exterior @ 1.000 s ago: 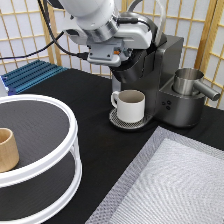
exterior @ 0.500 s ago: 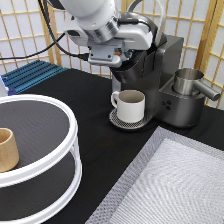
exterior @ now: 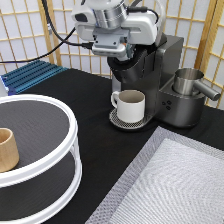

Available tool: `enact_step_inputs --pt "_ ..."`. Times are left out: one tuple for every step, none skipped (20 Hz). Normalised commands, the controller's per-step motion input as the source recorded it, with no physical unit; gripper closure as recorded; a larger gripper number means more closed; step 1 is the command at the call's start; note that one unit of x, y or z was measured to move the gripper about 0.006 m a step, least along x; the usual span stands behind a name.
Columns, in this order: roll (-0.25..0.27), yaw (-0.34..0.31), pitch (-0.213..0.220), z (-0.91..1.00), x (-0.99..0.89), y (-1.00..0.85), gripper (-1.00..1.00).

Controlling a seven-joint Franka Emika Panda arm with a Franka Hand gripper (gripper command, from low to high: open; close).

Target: Make coffee

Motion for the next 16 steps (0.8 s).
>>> enact_step_inputs --pt "-0.119 -0.04 -0.04 0.02 -0.08 0.05 1.0" --pt "-0.116 -0.042 -0.066 0.0 -0.13 0.05 1.0" --pt "-0.111 -0.039 -0.074 0.0 -0.13 0.05 1.0" --pt "-0.12 -0.035 -0.085 0.0 -0.1 0.09 1.0" --pt "-0.122 -0.03 -0.088 0.0 -0.11 0.12 1.0" --pt "-0.125 -0.026 -0.09 0.05 -0.08 0.16 -1.0" --pt "-0.133 -0.025 -0.094 0.07 -0.09 0.2 -1.0" --pt "-0.131 -0.019 -0.093 0.1 -0.1 0.21 -1.0" --pt "-0.137 -0.017 -0.093 0.11 -0.08 0.26 -1.0" --pt "-0.144 -0.013 -0.094 0.15 -0.06 0.3 -1.0" --pt "-0.139 -0.009 -0.091 0.21 -0.07 0.31 -1.0" --pt "-0.138 -0.008 -0.087 0.26 -0.09 0.32 -1.0" --pt "-0.132 -0.009 -0.092 0.27 -0.15 0.31 -1.0" --pt "-0.108 -0.005 -0.09 0.31 -0.23 0.24 -1.0" --pt "-0.095 -0.006 -0.094 0.28 -0.27 0.18 -1.0" --pt "-0.091 -0.011 -0.104 0.29 -0.33 0.17 -1.0"
